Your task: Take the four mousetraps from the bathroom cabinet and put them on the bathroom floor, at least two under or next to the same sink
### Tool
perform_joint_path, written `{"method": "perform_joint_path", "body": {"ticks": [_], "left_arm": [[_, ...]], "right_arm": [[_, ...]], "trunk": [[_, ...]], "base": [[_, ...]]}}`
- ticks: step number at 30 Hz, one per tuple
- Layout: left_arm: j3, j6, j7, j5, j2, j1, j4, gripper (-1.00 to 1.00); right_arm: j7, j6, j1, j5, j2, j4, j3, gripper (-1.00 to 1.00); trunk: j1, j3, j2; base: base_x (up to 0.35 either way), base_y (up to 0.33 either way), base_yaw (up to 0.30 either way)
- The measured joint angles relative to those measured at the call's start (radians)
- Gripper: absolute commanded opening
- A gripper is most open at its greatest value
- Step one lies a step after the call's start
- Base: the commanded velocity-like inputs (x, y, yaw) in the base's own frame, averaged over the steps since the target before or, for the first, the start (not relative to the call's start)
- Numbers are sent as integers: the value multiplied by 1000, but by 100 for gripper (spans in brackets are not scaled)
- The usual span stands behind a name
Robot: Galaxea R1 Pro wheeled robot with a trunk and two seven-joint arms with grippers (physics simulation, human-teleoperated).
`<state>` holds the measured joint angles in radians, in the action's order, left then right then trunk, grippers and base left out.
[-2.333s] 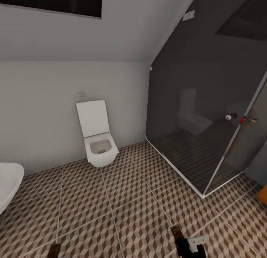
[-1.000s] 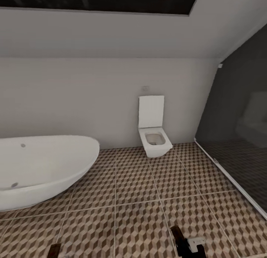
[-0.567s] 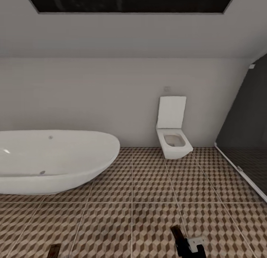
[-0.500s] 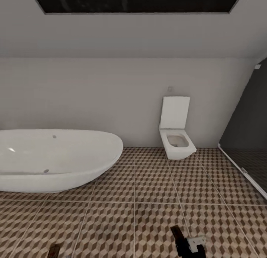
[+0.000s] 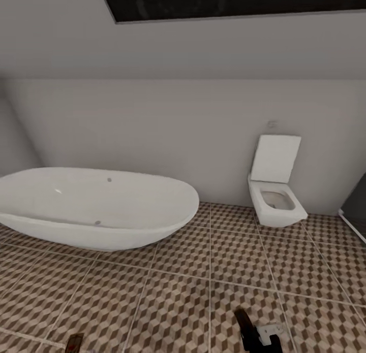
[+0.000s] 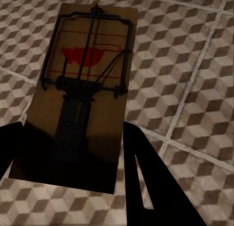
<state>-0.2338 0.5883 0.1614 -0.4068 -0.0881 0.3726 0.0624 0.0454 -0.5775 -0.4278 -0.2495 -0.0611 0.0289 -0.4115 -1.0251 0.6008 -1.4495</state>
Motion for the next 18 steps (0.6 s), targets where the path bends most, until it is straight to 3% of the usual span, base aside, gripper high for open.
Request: {"method": "perform_joint_path", "body": {"ticks": [18], "left_arm": [[0, 0, 0, 0, 2, 0, 0, -100]], "right_arm": [[0, 0, 0, 0, 0, 0, 0, -100]], "trunk": [[0, 0, 0]], "base": [[0, 4, 288]]}}
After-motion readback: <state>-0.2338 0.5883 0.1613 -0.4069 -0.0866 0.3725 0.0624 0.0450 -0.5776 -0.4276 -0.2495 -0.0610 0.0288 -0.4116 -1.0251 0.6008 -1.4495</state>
